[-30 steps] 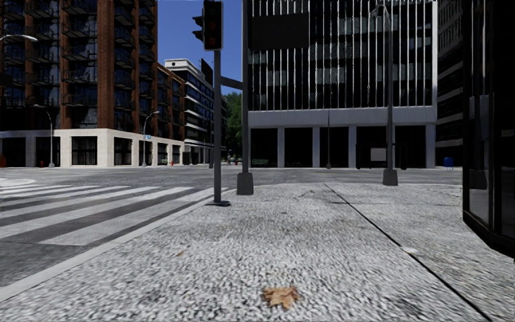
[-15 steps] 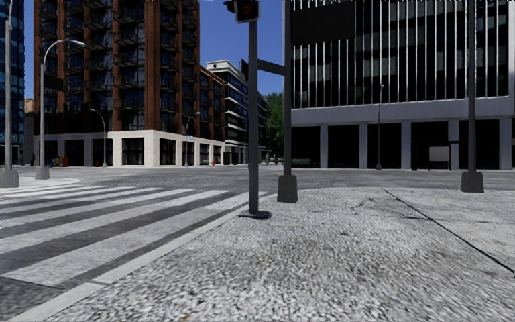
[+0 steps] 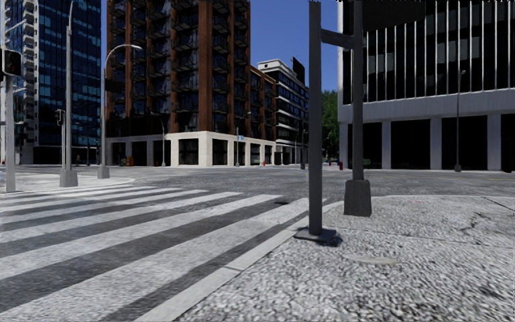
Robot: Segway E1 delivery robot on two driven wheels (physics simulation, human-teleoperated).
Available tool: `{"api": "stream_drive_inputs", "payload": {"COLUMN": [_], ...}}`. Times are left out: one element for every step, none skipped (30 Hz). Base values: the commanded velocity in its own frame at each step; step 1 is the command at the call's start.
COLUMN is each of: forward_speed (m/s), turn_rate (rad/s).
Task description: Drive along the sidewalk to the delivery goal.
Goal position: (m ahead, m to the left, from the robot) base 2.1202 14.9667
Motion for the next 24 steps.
{"api": "stream_drive_inputs", "payload": {"forward_speed": [2.0,2.0,2.0,2.0,2.0,2.0,2.0,2.0,2.0,2.0,2.0,2.0,1.98,1.87,1.79,1.74,1.72,1.71,1.71,1.69,1.66,1.65,1.64,1.64], "turn_rate": [0.51,0.51,0.51,0.51,0.51,0.51,0.51,0.51,0.51,0.51,0.51,0.51,0.51,0.51,0.51,0.51,0.51,0.51,0.51,0.51,0.51,0.51,0.51,0.51]}}
